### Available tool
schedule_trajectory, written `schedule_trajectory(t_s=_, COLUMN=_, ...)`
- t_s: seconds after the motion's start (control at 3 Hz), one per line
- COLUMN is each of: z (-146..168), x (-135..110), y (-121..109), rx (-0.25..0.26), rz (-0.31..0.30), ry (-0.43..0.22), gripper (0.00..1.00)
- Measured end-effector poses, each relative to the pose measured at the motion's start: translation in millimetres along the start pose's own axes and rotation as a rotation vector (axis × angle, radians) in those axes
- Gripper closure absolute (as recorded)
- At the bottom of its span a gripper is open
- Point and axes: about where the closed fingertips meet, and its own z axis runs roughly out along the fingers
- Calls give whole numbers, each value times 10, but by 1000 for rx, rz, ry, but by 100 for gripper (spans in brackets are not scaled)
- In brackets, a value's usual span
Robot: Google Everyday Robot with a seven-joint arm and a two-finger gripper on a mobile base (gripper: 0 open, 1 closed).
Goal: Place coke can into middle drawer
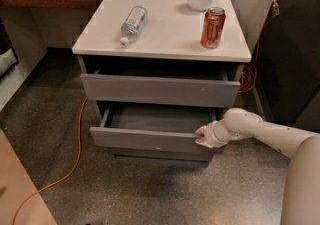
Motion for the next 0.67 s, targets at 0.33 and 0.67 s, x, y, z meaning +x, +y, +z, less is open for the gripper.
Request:
schedule_trajectory(t_s=0.33, z=-7, x=-4, y=-2, rx=0, rz=0, ry=0, gripper=100)
schedule_trajectory(t_s=0.67, z=-9, x=-6, y=17, rx=-2, rz=2, ry=0, gripper=100)
